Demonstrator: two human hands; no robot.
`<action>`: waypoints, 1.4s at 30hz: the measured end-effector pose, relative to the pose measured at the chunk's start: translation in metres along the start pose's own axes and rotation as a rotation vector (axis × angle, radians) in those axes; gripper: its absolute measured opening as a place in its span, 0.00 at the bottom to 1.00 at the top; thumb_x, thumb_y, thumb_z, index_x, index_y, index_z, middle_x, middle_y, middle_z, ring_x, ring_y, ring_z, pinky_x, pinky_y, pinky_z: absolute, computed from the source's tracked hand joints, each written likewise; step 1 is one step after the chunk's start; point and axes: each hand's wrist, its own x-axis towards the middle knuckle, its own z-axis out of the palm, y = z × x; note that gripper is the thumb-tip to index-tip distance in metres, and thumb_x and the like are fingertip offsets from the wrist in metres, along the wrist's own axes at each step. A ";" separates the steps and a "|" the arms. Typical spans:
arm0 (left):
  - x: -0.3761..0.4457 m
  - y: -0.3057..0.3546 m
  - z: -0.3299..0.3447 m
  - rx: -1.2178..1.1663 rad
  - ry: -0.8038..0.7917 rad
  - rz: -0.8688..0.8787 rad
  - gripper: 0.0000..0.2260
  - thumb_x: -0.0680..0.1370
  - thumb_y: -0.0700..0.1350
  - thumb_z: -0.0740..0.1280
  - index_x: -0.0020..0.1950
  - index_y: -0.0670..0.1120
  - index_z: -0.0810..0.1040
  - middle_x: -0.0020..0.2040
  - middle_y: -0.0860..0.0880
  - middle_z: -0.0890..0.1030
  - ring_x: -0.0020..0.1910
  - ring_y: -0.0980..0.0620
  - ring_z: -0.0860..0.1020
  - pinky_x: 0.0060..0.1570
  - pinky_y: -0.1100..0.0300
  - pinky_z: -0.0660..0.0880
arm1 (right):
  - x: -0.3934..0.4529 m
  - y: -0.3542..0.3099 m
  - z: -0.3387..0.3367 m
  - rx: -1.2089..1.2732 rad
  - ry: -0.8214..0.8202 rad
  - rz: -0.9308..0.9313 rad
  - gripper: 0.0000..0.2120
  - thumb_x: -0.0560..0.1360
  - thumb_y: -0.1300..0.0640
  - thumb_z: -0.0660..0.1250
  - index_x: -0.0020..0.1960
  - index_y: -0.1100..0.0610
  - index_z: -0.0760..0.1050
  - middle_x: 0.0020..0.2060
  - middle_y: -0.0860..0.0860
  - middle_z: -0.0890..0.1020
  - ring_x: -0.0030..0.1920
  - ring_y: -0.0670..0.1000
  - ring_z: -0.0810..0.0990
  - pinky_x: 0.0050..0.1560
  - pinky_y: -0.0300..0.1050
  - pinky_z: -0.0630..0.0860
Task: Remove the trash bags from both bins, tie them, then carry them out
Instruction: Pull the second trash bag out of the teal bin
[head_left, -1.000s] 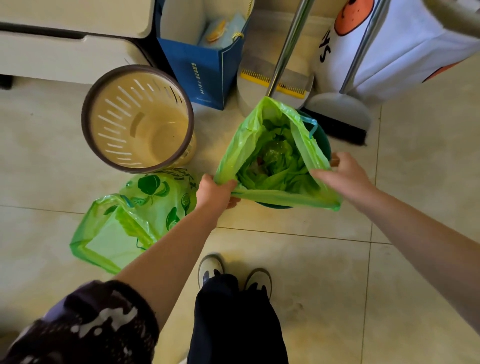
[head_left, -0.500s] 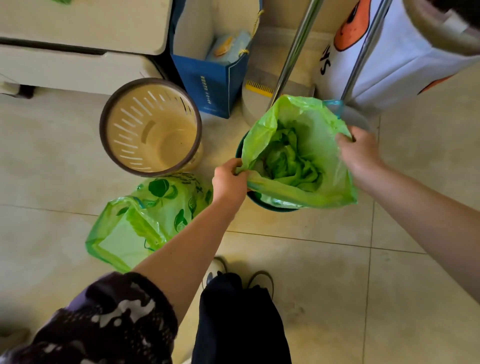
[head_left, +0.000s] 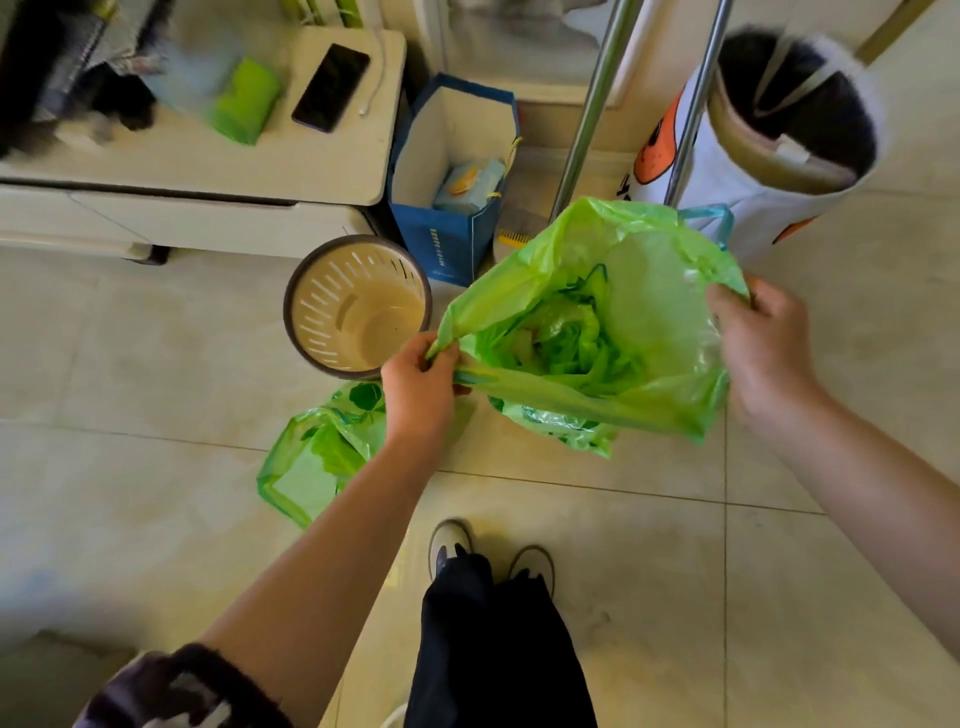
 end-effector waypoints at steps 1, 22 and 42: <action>-0.009 0.005 -0.007 -0.015 0.005 0.000 0.10 0.79 0.39 0.64 0.43 0.51 0.80 0.40 0.47 0.81 0.40 0.49 0.81 0.41 0.54 0.81 | -0.009 -0.008 -0.004 0.016 -0.003 -0.001 0.12 0.73 0.61 0.63 0.31 0.53 0.71 0.21 0.44 0.70 0.25 0.41 0.65 0.27 0.39 0.63; -0.094 -0.040 -0.116 0.120 0.094 -0.022 0.12 0.75 0.36 0.64 0.39 0.52 0.80 0.32 0.51 0.78 0.30 0.56 0.75 0.35 0.59 0.74 | -0.166 -0.016 0.014 -0.084 -0.258 -0.024 0.11 0.75 0.67 0.61 0.35 0.67 0.68 0.20 0.44 0.63 0.22 0.44 0.59 0.22 0.37 0.55; -0.075 -0.062 -0.178 0.334 -0.323 -0.102 0.04 0.73 0.36 0.65 0.43 0.42 0.80 0.36 0.45 0.78 0.36 0.48 0.75 0.41 0.52 0.74 | -0.236 0.004 0.056 -0.217 0.039 -0.020 0.09 0.73 0.65 0.62 0.37 0.70 0.69 0.26 0.52 0.64 0.27 0.46 0.61 0.28 0.42 0.58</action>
